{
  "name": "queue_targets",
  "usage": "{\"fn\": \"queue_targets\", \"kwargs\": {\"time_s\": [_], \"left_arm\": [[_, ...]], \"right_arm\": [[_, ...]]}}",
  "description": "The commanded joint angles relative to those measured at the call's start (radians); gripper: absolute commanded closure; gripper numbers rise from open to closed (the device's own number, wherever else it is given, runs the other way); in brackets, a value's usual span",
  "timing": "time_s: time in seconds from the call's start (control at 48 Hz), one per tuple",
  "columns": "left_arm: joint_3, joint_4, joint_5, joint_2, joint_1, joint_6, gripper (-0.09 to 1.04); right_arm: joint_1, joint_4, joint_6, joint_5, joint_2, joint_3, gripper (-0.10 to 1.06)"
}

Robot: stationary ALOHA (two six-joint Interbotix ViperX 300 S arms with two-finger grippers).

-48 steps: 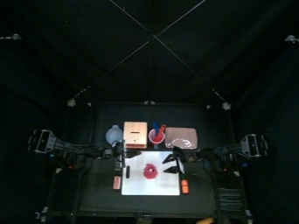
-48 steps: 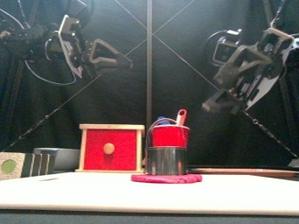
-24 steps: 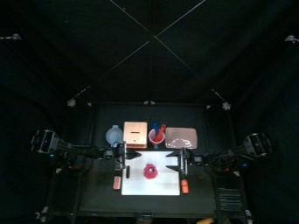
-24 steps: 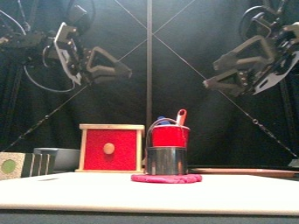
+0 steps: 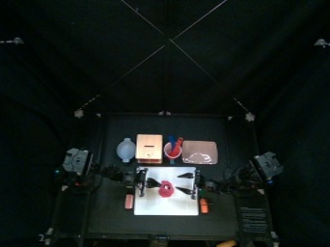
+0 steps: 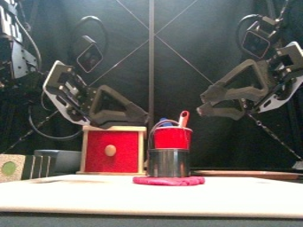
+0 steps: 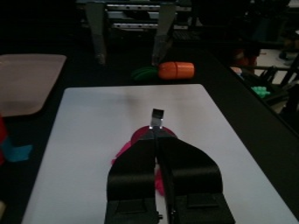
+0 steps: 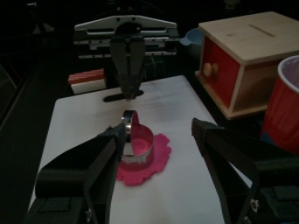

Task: Get the cutter from the drawer then cut the dough then place the extra dough in the bowl
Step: Cut the dough

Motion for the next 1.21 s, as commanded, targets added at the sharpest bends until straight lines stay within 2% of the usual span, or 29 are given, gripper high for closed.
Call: {"fn": "queue_targets", "kwargs": {"time_s": [0.021, 0.208, 0.333, 0.604, 0.854, 1.208], "left_arm": [[-0.044, 0.000, 0.054, -0.006, -0.018, 0.003, 0.55], [-0.044, -0.009, 0.215, -0.098, -0.020, 0.005, 0.22], [-0.031, -0.012, 0.264, -0.147, -0.018, 0.011, 0.08], [-0.040, -0.014, 0.264, -0.129, -0.017, 0.011, 0.08], [-0.063, -0.012, 0.268, -0.097, -0.011, 0.018, 0.08], [-0.089, 0.009, 0.295, -0.066, 0.048, 0.020, 0.08]], "right_arm": [[0.009, 0.014, 0.002, -0.005, -0.020, -0.021, 0.04], [0.012, 0.017, -0.008, 0.002, -0.029, -0.044, 0.03], [0.011, 0.025, -0.008, 0.041, -0.029, -0.071, 0.03], [0.002, 0.046, -0.011, 0.161, -0.032, -0.107, 0.03], [0.002, 0.049, -0.012, 0.176, 0.005, -0.129, 0.03], [-0.006, 0.057, -0.009, 0.201, 0.110, -0.192, 0.03]]}}
